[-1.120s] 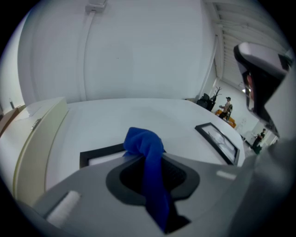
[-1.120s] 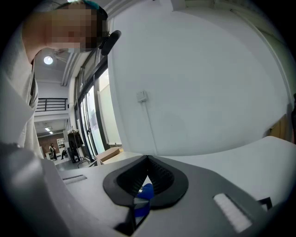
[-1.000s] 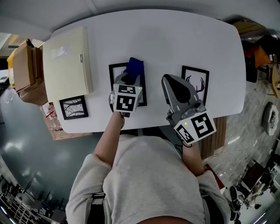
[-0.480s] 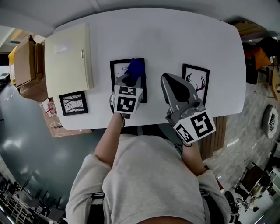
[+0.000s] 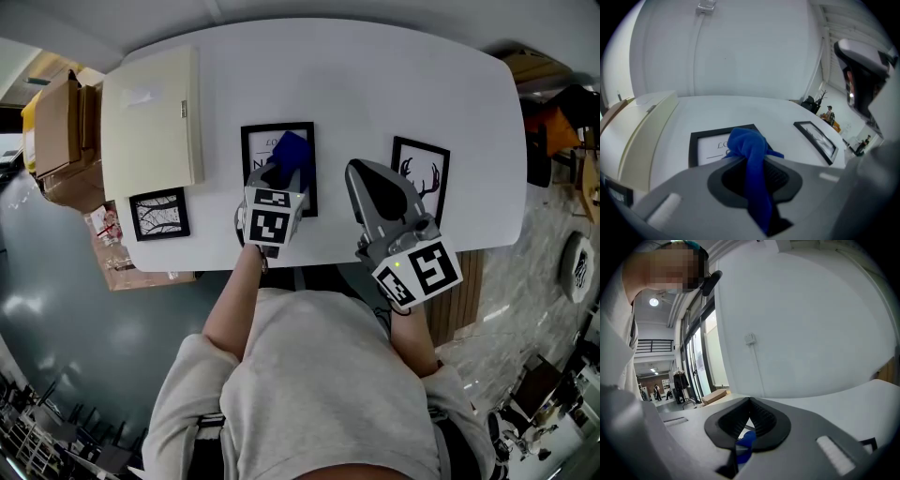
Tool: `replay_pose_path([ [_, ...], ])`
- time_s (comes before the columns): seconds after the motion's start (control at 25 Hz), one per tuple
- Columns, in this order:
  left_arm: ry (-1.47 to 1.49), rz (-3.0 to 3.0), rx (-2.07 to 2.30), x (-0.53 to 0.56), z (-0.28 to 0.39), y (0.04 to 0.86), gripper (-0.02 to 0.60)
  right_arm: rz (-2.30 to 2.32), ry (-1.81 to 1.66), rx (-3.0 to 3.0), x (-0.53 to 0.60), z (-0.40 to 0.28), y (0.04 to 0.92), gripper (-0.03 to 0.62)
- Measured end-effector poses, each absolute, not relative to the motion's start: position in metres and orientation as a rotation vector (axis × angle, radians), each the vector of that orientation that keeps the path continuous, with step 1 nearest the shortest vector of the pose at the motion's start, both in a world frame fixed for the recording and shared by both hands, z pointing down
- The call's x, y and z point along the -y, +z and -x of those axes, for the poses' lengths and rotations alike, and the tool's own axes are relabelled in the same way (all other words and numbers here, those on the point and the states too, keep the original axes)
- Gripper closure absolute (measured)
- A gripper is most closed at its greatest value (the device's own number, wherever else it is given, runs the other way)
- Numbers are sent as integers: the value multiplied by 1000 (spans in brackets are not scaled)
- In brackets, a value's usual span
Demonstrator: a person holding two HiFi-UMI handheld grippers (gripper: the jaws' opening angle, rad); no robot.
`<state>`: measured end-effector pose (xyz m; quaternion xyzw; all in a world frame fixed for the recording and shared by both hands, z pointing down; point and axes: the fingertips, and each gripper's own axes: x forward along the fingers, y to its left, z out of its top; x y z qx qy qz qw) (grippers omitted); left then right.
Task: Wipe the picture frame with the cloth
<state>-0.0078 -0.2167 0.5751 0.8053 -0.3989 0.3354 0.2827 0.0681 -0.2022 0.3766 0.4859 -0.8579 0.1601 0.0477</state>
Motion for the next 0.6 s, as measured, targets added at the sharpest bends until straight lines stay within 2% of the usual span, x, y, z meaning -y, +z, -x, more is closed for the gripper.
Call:
replay_pose_path([
  [0.6,901,-2082,1146,216,55,576,517,-1421,476,2643,205,-44,374,592],
])
